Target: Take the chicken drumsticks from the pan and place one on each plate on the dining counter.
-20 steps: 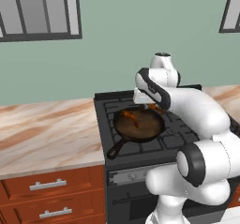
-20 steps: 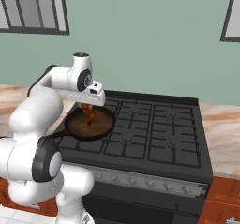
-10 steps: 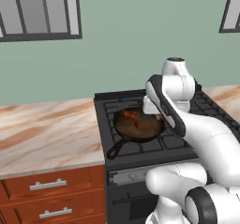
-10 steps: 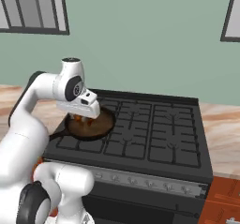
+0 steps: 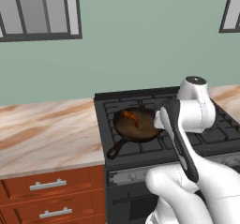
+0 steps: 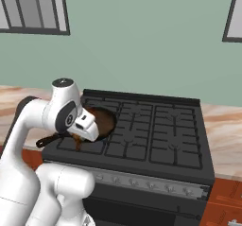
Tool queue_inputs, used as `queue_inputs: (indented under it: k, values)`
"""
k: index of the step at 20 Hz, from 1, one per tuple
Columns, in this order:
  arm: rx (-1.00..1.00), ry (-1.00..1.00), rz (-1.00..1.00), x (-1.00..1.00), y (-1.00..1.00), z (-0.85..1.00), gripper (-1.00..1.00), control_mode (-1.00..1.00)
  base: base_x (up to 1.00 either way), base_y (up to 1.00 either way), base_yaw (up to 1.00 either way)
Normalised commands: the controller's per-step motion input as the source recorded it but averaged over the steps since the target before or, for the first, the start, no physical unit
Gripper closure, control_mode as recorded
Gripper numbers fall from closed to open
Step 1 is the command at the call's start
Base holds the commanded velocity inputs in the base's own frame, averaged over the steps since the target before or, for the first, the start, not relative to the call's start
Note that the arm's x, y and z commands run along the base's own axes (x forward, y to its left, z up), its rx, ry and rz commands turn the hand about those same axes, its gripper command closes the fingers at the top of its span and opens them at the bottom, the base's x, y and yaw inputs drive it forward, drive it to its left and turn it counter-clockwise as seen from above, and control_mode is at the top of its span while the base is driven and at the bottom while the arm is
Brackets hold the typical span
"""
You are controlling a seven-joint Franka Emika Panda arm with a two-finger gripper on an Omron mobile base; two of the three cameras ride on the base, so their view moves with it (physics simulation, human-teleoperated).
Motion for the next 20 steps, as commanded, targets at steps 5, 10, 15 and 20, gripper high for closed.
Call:
queue_inputs:
  k: [5, 10, 15, 20]
  values:
    - [0.00, -0.10, -0.15, -0.39, -0.05, 0.00, 1.00, 1.00, -0.09, -0.01, -0.08]
    - [0.00, 0.00, 0.00, 0.00, 0.00, 0.00, 1.00, 1.00, -0.33, -0.10, -0.68]
    - [0.00, 0.00, 0.00, 0.00, 0.00, 0.00, 1.00, 1.00, -0.02, -0.04, -0.93]
    - [0.00, 0.00, 0.00, 0.00, 0.00, 0.00, 1.00, 1.00, 0.00, -0.07, -0.99]
